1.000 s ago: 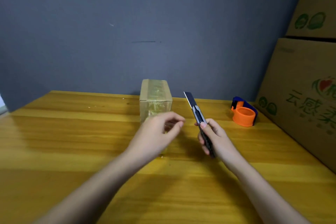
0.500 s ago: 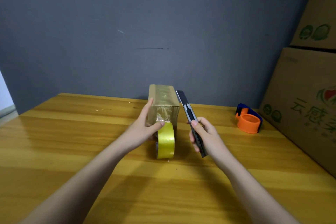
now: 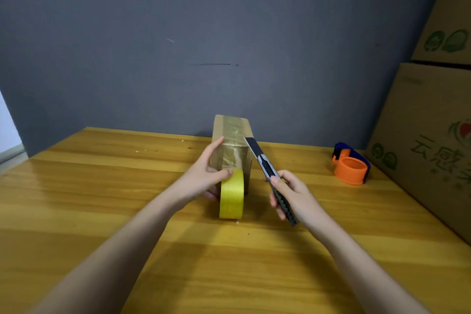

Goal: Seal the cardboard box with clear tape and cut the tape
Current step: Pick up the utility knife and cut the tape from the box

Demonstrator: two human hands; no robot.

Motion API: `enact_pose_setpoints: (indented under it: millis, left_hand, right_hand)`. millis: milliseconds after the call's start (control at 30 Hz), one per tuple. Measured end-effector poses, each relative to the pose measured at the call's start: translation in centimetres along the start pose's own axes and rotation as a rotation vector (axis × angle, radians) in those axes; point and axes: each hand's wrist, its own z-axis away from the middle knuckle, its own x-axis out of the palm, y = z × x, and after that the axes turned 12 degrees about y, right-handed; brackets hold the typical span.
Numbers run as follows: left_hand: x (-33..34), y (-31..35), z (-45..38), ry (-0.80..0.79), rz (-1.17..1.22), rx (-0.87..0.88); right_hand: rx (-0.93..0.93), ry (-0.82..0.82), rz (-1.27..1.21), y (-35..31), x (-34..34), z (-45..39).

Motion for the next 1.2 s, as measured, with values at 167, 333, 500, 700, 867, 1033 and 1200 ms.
enact_pose_setpoints:
  millis: [167, 333, 500, 700, 867, 1033, 1200]
  left_hand:
    - [-0.2, 0.1, -0.1, -0.031, 0.035, -0.026]
    - [-0.2, 0.1, 0.2, -0.049, 0.049, -0.027]
    - [-0.2, 0.2, 0.4, -0.048, 0.042, -0.017]
    - [-0.2, 0.1, 0.3, -0.043, 0.019, -0.007]
    - [-0.1, 0.0, 0.3, -0.033, 0.006, -0.001]
    - [-0.1, -0.2, 0.2, -0.031, 0.014, -0.003]
    - [-0.2, -0.2, 0.3, -0.028, 0.018, -0.006]
  right_hand:
    - [-0.059, 0.003, 0.141, -0.3, -0.7, -0.4]
    - [-0.339, -0.027, 0.802, -1.7, -2.3, -0.7]
    - [-0.69, 0.027, 1.325, -3.5, -2.1, -1.0]
    - [-0.834, 0.005, 1.466, -4.1, -1.2, -1.1]
    - [-0.868, -0.022, 1.483, -4.8, -0.9, -0.9]
    - [-0.957, 0.01, 1.519, -4.8, -0.6, -1.6]
    - [-0.949, -0.041, 1.58, -5.2, -0.9, -1.9]
